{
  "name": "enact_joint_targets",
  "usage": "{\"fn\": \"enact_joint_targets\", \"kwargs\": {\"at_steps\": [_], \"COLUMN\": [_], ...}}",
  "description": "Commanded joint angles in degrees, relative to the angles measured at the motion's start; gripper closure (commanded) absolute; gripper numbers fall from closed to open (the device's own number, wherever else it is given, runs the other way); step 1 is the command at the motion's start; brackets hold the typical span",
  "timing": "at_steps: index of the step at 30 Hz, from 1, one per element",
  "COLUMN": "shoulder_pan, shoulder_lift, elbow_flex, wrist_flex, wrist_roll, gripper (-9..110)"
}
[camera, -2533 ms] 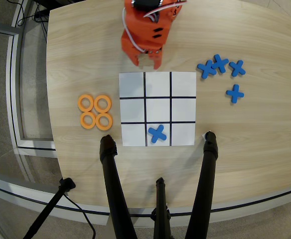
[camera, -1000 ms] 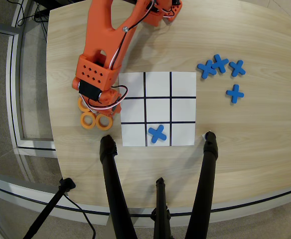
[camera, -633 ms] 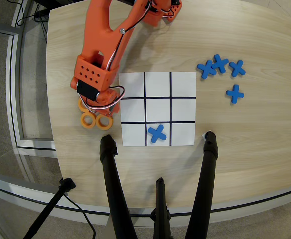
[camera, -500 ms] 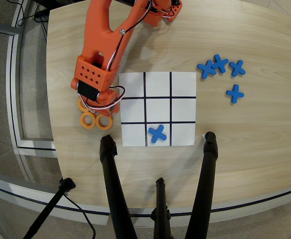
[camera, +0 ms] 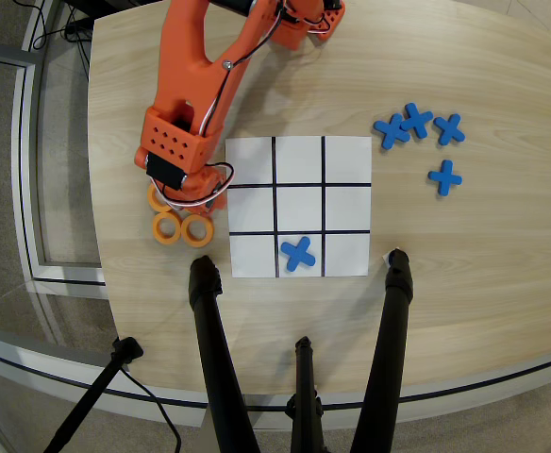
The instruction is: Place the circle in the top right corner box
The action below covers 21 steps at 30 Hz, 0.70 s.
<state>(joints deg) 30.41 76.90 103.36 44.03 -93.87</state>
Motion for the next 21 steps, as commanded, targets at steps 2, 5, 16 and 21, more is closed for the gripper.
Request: {"fn": "enact_joint_targets", "kwargs": {"at_steps": [2,5,16,21], "shoulder_pan": [0.5,0.8,3.5,5.9], "shoulder_lift": [0.2,0.1,2.6,5.0], "elbow_flex": [0.5,1.2,3.2,2.7], "wrist_flex": [-0.6,-0.6,9.3,19.8], "wrist_roll": [-0.4,-0.6,-4.0,-6.9], "gripper": [83,83,83,84]}}
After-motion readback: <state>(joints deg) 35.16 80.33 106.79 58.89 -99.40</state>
